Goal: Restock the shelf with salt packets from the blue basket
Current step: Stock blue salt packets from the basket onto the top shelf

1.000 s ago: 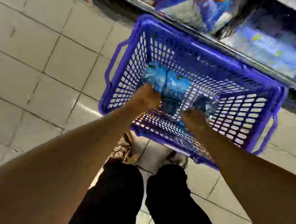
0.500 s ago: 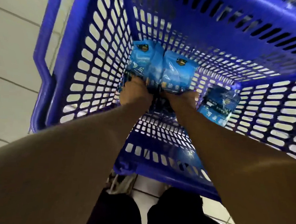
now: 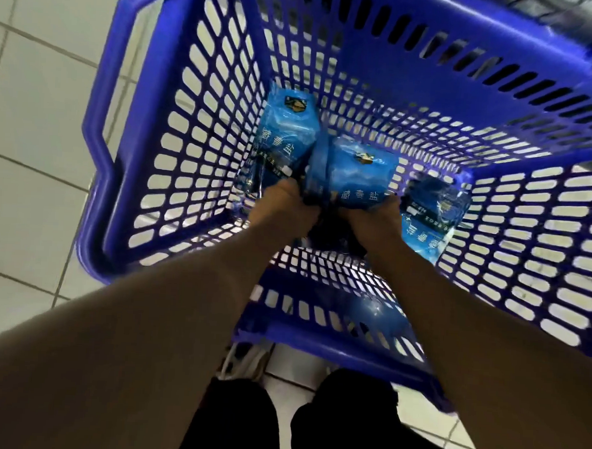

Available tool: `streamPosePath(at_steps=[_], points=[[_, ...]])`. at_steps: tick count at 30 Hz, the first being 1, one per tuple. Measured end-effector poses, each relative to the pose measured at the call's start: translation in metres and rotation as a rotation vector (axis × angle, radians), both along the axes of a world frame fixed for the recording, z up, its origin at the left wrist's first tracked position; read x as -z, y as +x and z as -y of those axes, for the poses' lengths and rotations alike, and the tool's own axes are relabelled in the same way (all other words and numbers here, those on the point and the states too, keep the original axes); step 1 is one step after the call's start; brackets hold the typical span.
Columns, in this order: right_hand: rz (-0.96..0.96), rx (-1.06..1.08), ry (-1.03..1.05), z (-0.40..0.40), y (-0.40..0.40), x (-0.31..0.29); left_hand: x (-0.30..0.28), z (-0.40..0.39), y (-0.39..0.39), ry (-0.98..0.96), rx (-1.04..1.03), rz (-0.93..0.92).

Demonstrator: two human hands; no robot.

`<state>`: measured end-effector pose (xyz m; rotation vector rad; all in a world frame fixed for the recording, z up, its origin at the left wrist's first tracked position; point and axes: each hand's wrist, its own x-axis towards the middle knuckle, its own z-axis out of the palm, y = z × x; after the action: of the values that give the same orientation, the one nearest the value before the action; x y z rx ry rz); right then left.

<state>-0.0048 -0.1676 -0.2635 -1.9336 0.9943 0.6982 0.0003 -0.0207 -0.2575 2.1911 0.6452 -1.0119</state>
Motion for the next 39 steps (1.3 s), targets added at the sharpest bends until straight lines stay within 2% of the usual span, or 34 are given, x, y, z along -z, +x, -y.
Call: streamPosePath(at_steps=[3,7,12,16,21,28,31,34,39], points=[[0.025,0.019,0.191,0.019,-0.011,-0.036,-0.027,-0.010,-0.002,-0.236,-0.323,-0.029],[0.068,0.092,0.402,0.035,-0.030,-0.113,-0.102,-0.021,-0.021,-0.399,-0.400,-0.063],[0.058,0.334,0.587,0.037,-0.058,-0.232,-0.221,-0.021,-0.053,-0.798,-0.687,-0.032],[0.025,0.348,0.831,0.048,-0.073,-0.340,-0.327,-0.022,-0.067,-0.920,-0.826,-0.025],[-0.017,0.442,0.895,0.051,-0.101,-0.483,-0.471,-0.040,-0.102,-0.982,-0.883,-0.056],[0.038,0.411,0.870,0.064,-0.130,-0.666,-0.654,-0.050,-0.131,-0.951,-0.787,0.018],[0.089,0.435,0.887,0.076,-0.142,-0.722,-0.706,-0.043,-0.134,-0.908,-0.726,0.020],[0.239,0.424,0.871,0.088,-0.156,-0.765,-0.753,-0.030,-0.129,-0.849,-0.627,0.038],[0.426,0.471,0.674,0.097,-0.192,-0.815,-0.802,-0.014,-0.122,-0.750,-0.467,0.100]])
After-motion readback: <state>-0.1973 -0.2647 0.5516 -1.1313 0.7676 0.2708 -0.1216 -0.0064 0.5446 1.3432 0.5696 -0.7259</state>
